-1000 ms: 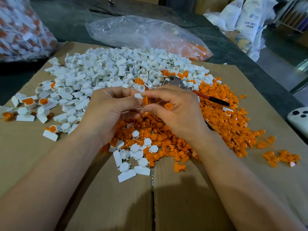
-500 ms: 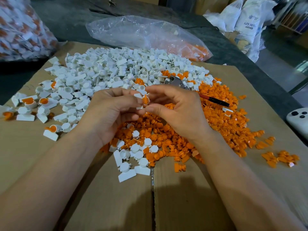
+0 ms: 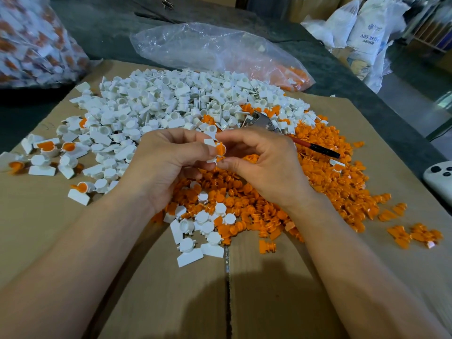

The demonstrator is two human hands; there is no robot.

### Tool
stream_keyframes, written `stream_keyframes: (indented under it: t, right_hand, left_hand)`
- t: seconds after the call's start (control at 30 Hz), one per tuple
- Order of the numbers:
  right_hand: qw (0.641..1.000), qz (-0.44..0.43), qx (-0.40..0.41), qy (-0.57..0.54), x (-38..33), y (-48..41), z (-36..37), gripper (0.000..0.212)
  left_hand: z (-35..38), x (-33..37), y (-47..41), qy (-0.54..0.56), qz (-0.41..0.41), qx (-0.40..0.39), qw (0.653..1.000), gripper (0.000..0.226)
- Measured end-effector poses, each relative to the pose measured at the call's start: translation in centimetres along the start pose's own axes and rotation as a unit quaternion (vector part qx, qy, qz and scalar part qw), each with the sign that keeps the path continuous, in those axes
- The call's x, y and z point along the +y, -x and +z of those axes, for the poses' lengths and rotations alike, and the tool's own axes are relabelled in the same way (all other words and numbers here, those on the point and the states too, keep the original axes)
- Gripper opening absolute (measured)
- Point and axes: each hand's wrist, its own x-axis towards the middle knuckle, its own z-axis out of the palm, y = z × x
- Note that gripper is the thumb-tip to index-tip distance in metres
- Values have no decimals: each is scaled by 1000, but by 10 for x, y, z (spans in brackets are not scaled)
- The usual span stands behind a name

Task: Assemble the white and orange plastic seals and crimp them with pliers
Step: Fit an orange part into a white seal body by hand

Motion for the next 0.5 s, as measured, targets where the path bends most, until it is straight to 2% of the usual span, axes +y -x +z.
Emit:
stream_keyframes:
  t: [0.13,0.33,0.5]
  right_hand:
    - [1000,-6,6,10,-1,0,0,32]
    - [998,36,4,-50,-1,1,-2,39]
    - [999,3,4,-49,-2,2,-1,27]
  left_hand:
    - [0,-1,0,-16,7,-6,1000,14]
    - [1,-1,0,-17,37,7,999,22]
    - [2,0,1,-12,42,5,999,26]
